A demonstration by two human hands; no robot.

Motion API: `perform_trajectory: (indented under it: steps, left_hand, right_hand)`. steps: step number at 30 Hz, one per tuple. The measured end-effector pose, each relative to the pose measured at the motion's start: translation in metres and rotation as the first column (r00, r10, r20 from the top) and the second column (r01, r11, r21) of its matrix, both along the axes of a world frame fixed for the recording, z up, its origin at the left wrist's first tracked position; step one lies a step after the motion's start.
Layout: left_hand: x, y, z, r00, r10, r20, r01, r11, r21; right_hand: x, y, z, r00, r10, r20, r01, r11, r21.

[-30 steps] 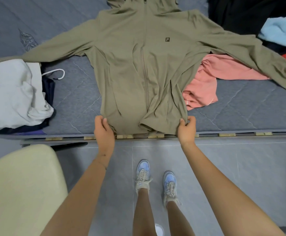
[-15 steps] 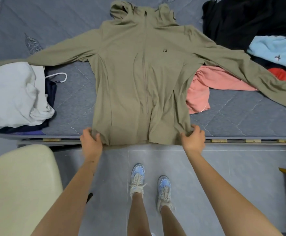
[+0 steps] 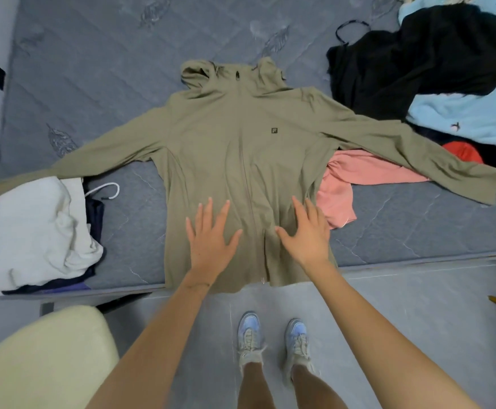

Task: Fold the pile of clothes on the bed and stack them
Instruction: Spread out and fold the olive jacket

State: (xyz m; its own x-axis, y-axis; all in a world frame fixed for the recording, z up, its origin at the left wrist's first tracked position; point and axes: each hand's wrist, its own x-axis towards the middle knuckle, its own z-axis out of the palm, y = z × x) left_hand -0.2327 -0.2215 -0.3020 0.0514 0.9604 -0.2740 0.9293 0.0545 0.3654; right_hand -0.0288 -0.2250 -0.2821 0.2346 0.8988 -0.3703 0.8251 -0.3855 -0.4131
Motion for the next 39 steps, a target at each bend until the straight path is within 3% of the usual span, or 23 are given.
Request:
perform_trajectory:
  steps: [11, 21, 30, 39]
  left_hand:
    - [0.105, 0.113, -0.002, 0.994, -0.109, -0.002, 0.109, 0.992, 0.060]
    - [0.252, 0.197, -0.016, 0.988, -0.155, -0.001, 0.154, 0.988, 0.024]
    - [0.365, 0.241, -0.031, 0.964, -0.266, -0.016, 0.265, 0.964, -0.022]
    - [0.439, 0.246, -0.054, 0.937, -0.349, -0.001, 0.348, 0.936, -0.041]
  right_hand:
    - [0.099, 0.090, 0.004, 0.998, -0.016, 0.066, 0.016, 1.000, 0.002]
    - [0.244, 0.165, -0.015, 0.996, -0.085, 0.034, 0.089, 0.988, -0.124]
    - [0.346, 0.197, -0.039, 0.987, -0.158, 0.009, 0.158, 0.976, -0.151]
    - [0.431, 0.183, -0.065, 0.959, -0.265, 0.100, 0.280, 0.939, -0.198]
